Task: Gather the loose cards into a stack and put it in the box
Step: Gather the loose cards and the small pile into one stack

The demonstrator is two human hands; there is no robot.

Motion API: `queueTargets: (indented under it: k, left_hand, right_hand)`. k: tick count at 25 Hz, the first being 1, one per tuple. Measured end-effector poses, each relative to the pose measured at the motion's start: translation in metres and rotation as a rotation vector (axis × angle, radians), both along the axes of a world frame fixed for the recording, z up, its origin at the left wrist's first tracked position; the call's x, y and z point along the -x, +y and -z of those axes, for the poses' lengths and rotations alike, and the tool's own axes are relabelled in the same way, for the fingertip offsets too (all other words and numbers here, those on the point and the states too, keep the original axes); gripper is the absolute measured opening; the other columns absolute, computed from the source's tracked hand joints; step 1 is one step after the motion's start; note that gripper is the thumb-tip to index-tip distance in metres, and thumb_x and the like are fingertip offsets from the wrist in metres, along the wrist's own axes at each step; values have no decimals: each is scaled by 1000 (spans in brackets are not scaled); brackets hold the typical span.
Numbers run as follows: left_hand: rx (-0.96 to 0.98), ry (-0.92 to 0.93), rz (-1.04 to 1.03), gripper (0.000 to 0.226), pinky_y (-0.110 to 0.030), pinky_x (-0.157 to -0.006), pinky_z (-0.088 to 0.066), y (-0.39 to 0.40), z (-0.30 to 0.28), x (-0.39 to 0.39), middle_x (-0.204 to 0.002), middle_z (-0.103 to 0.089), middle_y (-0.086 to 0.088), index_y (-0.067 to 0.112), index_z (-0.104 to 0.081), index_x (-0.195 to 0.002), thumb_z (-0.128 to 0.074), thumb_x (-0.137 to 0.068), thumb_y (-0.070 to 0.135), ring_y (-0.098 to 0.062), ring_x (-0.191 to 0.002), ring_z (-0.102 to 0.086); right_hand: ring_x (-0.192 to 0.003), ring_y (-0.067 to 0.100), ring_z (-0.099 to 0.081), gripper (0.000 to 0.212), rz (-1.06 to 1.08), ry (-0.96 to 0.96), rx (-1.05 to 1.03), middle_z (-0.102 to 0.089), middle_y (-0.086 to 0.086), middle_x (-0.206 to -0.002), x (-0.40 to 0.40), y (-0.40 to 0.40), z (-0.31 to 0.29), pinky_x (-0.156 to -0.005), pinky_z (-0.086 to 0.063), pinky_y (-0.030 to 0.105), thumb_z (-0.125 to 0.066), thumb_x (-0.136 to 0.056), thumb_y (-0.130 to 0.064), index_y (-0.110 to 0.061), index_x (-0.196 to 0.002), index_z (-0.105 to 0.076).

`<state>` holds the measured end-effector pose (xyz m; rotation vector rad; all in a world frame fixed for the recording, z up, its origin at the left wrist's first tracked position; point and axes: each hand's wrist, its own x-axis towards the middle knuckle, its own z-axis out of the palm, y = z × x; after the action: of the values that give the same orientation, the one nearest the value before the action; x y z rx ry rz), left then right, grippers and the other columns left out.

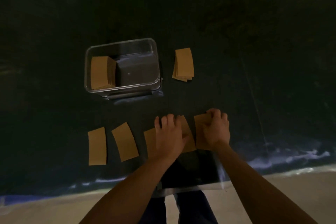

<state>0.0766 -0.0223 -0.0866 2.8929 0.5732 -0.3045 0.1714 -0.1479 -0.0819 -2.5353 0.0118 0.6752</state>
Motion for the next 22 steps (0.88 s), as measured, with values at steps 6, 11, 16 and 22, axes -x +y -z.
queueTargets:
  k: [6,11,16,22]
  left_hand:
    - [212,27,-133,52,-40,-95,-40,-5,-8,-9,-124,-44,-7,26,-44,-120,-73,-77,30,-26,-113,-43]
    - [853,-6,-237,41,-21,-70,-49,16,-15,10,-98,-59,1,34,-41,-105,-58,-88,0,-16,-90,-60]
    - [773,187,-245,62,-19,-90,-47,77,-6,46,-140,-52,-6,19,-41,-145,-55,-88,-4,-19,-121,-53]
    - [423,161,-185,62,-34,-98,-48,61,-4,51,-141,-43,-12,16,-39,-147,-62,-89,11,-28,-118,-56]
  right_hand:
    - [-81,22,-57,32,166,42,-310,-58,0,-96,4,-4,-5,-63,-42,25,-55,-82,3,-24,-98,-49]
    - [-89,25,-64,35,395,279,-614,-68,6,-101,9,-16,-16,-79,-58,48,-55,-91,-3,-34,-96,-70]
    - [-92,39,-67,28,549,609,-1009,-65,19,-113,22,-15,-27,-79,-56,55,-42,-102,-13,-25,-114,-65]
    - [-95,34,-67,33,501,695,-981,-66,18,-117,31,-9,-33,-86,-52,55,-37,-105,-20,-32,-130,-55]
